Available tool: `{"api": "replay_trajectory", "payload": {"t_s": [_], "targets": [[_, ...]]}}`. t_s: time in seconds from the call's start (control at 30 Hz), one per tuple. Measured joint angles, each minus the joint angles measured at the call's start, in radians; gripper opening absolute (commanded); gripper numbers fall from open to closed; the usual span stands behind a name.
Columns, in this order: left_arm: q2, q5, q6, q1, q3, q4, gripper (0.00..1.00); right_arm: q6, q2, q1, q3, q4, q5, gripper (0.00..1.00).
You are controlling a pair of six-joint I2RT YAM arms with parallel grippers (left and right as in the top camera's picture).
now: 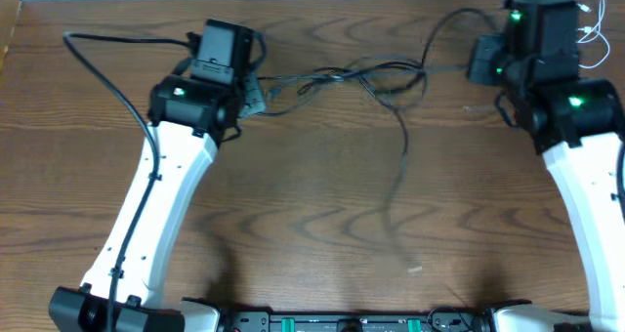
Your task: Untangle cables
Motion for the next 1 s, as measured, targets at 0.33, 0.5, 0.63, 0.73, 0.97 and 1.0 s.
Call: {"api": "replay_trajectory", "payload": {"t_s": [0.33, 0.5, 0.63, 0.73, 0.97, 1.0], "targets": [[0.0, -0.101, 0.016, 0.116, 0.0, -0.015, 0.07, 0.012, -0.13, -0.223, 0.026, 0.014, 0.092, 0.01], [0.0, -0.033, 0.117, 0.121, 0.0, 0.021, 0.07, 0.003, -0.109, -0.261, 0.032, -0.032, -0.106, 0.01], [0.0, 0.142, 0.253, 0.098, 0.0, 0.129, 0.07, -0.022, -0.05, -0.258, 0.032, -0.05, -0.291, 0.09], [-0.016, 0.388, 0.33, 0.077, 0.0, 0.289, 0.07, -0.072, 0.014, -0.251, 0.032, -0.055, -0.465, 0.36], [-0.191, 0.786, 0.177, 0.075, 0.005, 0.86, 0.07, -0.152, 0.079, -0.215, 0.031, -0.045, -0.708, 0.74], [-0.206, 0.8, 0.139, 0.075, 0.009, 0.922, 0.07, -0.158, 0.082, -0.205, 0.031, -0.038, -0.725, 0.75]]}}
